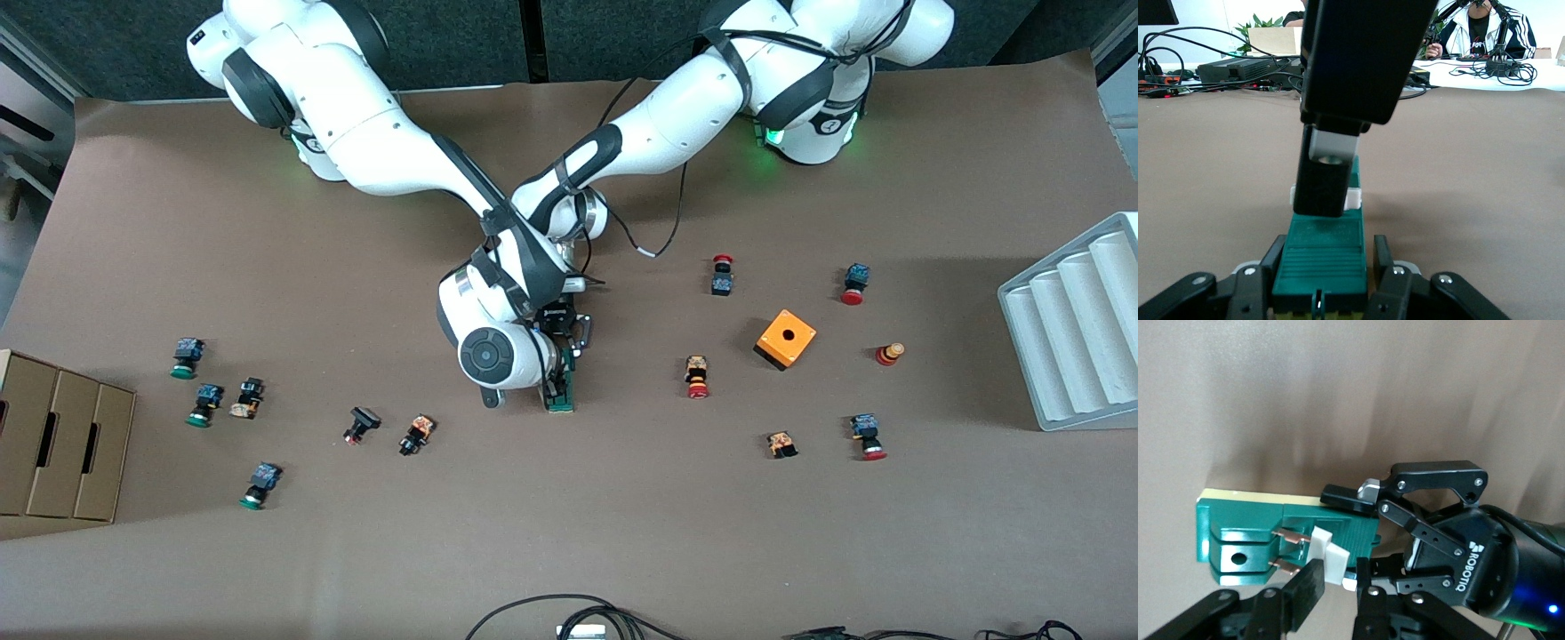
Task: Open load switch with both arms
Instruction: 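Withdraw the right gripper to rest while the left gripper holds the switch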
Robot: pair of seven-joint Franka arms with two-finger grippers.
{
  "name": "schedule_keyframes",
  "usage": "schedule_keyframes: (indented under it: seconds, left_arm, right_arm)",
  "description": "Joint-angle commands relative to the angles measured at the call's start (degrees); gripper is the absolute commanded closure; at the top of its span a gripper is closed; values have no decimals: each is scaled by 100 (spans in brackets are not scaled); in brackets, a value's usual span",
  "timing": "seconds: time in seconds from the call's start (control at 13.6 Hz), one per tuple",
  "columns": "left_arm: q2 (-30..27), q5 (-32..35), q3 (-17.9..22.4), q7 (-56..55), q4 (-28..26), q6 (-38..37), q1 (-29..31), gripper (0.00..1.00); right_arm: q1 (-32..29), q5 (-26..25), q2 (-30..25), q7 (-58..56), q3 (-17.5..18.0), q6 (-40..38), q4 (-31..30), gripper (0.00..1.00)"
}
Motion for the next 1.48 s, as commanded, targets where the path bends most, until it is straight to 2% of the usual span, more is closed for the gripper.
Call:
schedule_keyframes:
  seconds: [0.0,0.66,0.74,0.81,0.89,0.96,1.18,1.4]
  left_arm:
    - [84,-34,26,5,226,-36,-140,43]
    - [92,-34,26,-13,218,-28,-140,43]
    - [101,-34,26,-13,218,-28,-140,43]
    - [92,-34,26,-22,218,-28,-149,43]
    - [92,-34,26,-22,218,-28,-149,43]
    - [92,-34,26,-22,218,-28,-149,43]
    - [101,-34,26,-31,218,-28,-149,43]
    - [101,-26,26,-31,209,-28,-149,42]
  right_arm:
    - [64,-97,-64,2,-5,172,-207,70]
    - [55,-105,-221,55,-31,155,-172,69]
    - [55,-105,-291,55,-83,103,-154,47]
    - [55,-123,-388,55,-180,41,-128,14]
    - [38,-132,-493,11,-276,-38,-111,6]
    - [-6,-149,-598,-59,-373,-125,-110,1]
    - [-173,-316,-1116,-1005,-628,-188,-136,1]
    - [-559,-589,-1573,-2287,-646,-696,-163,1]
